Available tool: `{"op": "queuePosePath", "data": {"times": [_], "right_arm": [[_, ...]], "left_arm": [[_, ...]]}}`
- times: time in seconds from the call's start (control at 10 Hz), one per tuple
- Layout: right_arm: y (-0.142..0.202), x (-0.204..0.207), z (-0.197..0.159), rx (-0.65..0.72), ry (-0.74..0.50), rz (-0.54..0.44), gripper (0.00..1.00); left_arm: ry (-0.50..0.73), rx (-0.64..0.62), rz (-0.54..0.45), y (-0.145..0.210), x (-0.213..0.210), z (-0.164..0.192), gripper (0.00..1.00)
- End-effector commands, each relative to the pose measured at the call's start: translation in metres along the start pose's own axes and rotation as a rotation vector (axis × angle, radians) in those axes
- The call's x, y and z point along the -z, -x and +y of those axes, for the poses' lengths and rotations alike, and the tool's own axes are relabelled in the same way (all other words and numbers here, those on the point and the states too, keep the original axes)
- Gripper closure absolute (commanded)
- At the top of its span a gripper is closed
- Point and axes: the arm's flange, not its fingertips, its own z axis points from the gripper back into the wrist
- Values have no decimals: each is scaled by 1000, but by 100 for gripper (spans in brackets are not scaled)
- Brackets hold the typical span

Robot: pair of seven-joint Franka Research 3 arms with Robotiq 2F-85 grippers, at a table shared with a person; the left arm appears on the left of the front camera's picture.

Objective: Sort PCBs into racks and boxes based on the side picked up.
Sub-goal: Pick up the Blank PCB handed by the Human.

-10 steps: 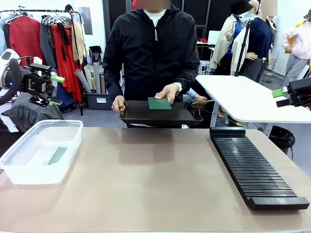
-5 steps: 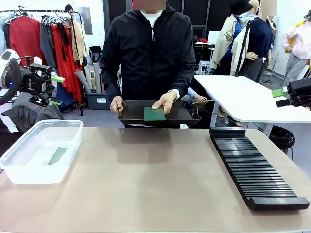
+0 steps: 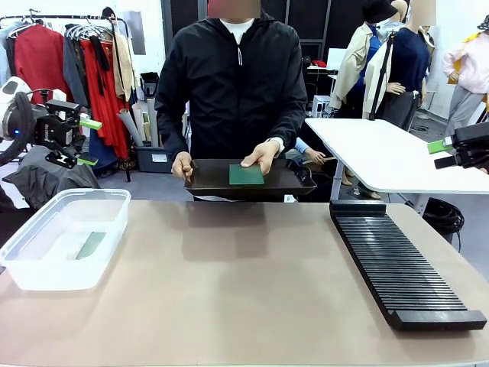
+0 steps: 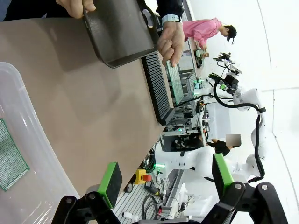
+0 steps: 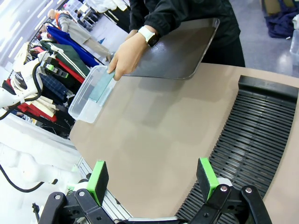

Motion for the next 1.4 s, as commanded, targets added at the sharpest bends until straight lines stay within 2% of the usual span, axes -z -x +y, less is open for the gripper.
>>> {"op": "queuePosePath", "data": {"times": [0.0, 0.2, 0.5, 0.9, 1.3], "right_arm": [[-2, 0, 2, 7, -14, -13, 0], [-2, 0, 2, 7, -14, -13, 0], [-2, 0, 2, 7, -14, -13, 0], [-2, 0, 2, 7, -14, -13, 0], [-2, 0, 2, 7, -14, -13, 0]], "left_arm": [[-3, 3, -5, 1, -2, -3, 0], [0, 0, 0, 0, 0, 0, 0], [6, 18, 25, 6, 29, 5, 0], [137, 56, 50, 14, 82, 8, 0], [186, 51, 66, 14, 144, 31, 0]]}}
